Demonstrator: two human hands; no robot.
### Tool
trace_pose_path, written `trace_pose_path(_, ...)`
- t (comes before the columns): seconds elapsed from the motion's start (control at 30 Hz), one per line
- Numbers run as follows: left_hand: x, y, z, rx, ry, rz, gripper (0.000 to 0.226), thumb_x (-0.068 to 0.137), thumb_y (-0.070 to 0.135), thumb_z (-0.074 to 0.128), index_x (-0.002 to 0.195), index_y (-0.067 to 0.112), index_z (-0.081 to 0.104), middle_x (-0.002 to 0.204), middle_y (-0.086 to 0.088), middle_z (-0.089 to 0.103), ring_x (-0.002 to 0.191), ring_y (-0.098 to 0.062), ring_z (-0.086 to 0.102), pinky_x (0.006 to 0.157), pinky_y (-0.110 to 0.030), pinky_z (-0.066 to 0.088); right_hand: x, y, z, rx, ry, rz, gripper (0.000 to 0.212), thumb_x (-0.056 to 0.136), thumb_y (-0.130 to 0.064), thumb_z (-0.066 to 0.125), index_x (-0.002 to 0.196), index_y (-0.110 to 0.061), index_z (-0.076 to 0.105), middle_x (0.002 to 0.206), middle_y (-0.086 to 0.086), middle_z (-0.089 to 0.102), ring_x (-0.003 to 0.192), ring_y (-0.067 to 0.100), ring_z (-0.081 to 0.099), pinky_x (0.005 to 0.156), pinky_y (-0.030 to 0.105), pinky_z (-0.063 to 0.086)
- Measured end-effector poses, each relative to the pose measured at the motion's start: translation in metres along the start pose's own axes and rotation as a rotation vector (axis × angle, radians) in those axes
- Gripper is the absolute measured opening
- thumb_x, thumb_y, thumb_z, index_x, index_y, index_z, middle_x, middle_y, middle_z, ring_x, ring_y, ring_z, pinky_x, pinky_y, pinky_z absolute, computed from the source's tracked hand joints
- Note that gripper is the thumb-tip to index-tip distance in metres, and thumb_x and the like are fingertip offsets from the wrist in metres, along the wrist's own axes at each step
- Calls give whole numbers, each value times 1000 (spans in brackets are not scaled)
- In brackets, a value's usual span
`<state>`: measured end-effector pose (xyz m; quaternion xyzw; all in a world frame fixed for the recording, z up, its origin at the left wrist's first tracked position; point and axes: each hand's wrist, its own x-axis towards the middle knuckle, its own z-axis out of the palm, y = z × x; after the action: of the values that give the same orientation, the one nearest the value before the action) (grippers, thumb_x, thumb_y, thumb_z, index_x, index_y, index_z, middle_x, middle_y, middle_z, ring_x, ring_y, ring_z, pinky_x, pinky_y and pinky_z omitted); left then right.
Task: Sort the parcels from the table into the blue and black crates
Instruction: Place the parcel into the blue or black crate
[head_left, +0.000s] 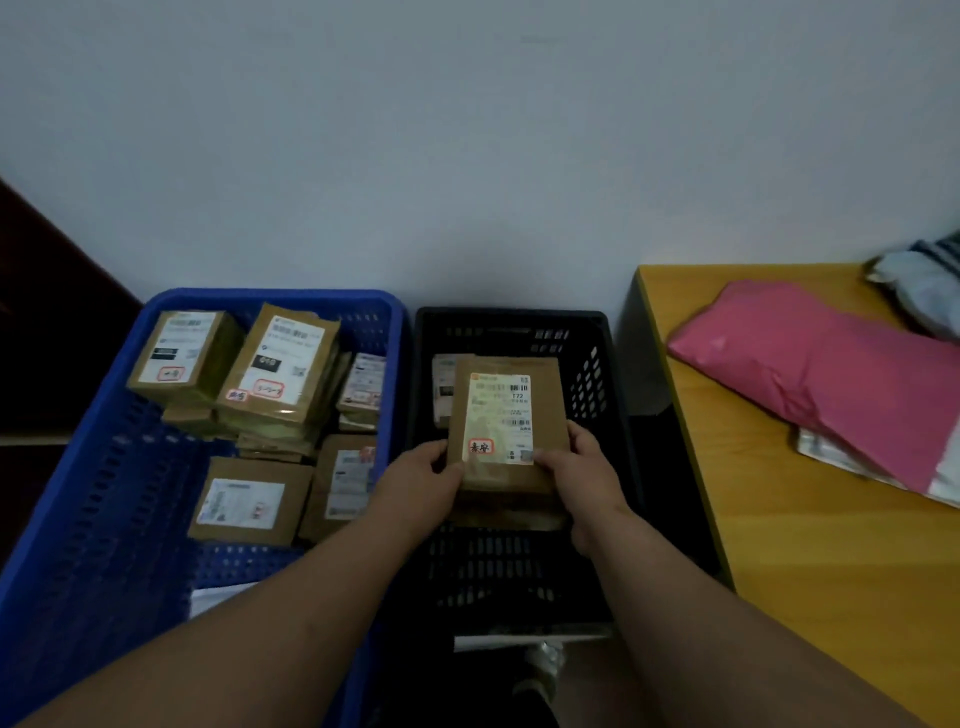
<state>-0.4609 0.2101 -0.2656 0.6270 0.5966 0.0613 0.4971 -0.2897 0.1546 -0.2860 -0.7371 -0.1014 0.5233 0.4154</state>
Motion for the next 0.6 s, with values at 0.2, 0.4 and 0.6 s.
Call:
trace_pose_path(0.2, 50, -3, 69, -131, -168, -210, 45, 93, 40, 62, 136, 29, 54, 108, 11, 64, 96, -10, 64, 90, -32, 55, 75, 28, -36, -127, -51, 211, 80, 85, -18, 65, 151, -40, 26, 129, 1, 58, 110, 27, 59, 97, 48, 52)
trace_pose_path(0.4, 109, -31, 123, -132, -215, -313, 38, 93, 37, 61, 131, 30, 59, 116, 9, 66, 97, -7, 61, 80, -18, 51, 143, 56, -44, -110, -47, 311, 52, 91, -2, 57, 130, -37, 49, 112, 0, 66, 100, 23, 64, 89, 45, 56)
trace_pose_path(0.6, 161, -49, 142, -168, -154, -324, 39, 100, 33, 51, 139, 32, 49, 127, 9, 59, 92, 0, 49, 71, -10, 39, 206, 76, -23, -66, 16, 303, 58, 92, 2, 55, 136, -35, 47, 114, 0, 66, 100, 21, 63, 85, 39, 55)
